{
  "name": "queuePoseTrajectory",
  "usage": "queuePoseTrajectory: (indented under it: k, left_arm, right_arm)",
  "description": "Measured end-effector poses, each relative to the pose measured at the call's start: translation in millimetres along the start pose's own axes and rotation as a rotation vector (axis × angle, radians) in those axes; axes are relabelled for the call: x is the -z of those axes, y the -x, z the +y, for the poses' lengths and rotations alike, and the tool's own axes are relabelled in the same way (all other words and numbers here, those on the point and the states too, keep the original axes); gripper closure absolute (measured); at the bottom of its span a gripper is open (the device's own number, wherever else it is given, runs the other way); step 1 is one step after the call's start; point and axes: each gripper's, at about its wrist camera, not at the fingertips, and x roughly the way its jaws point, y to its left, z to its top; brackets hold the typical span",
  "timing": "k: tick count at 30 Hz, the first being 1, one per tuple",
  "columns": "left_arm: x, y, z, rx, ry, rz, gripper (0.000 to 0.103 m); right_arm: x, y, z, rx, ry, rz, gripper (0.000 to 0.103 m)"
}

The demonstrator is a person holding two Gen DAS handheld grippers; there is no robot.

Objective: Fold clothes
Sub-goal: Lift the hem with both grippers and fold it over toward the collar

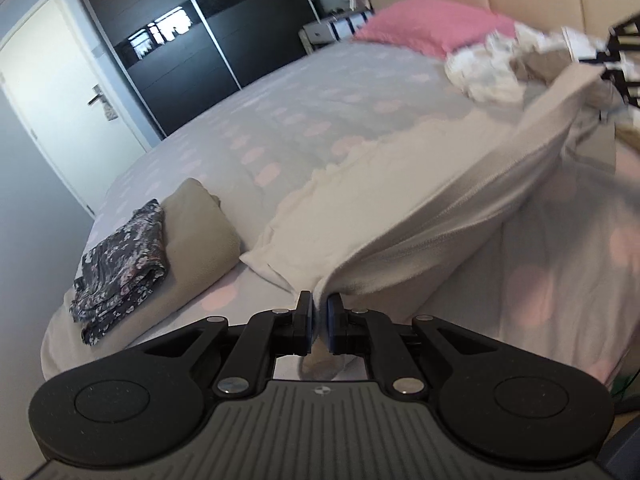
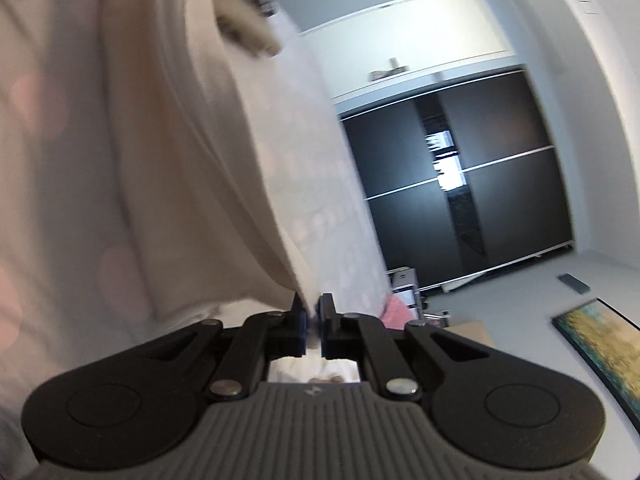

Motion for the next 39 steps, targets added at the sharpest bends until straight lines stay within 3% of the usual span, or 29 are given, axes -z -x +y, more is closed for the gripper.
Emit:
queuePoseTrajectory:
  k: [6,11,24,30,39]
  left_arm:
    - [-8.9,48.4,5.2,-0.017,0.025,-0.125,0.098]
    - [-12.0,58.9,3.7,0.002,0.023,-0.117,0.098]
    - [-56.1,-22.3,25.6,-0.075,-0.054,-0.038,0.098]
    - [-83.7,-83.7,49.4,-0.106,-0.051,-0.01,0.098]
    - [-93.0,-195.3,76.9,-0.094,-0.023,0.093,0.098]
  right_arm:
    - [-15.1,34.5,-41.9,0.068,-0.161,0.009,0.096]
    - [-20.3,46.7,-43.1,0.038,-0.203,0.031,0.096]
    - [-36.1,-77.4,-67.6,0.028,-0.248,0.09,0.096]
    - [-38.8,-140.6,-77.6,0.006,-0.265,0.104,0.096]
    - [-44.5,-269.0,-64.3,-0.123,-0.31,0.176,0.096]
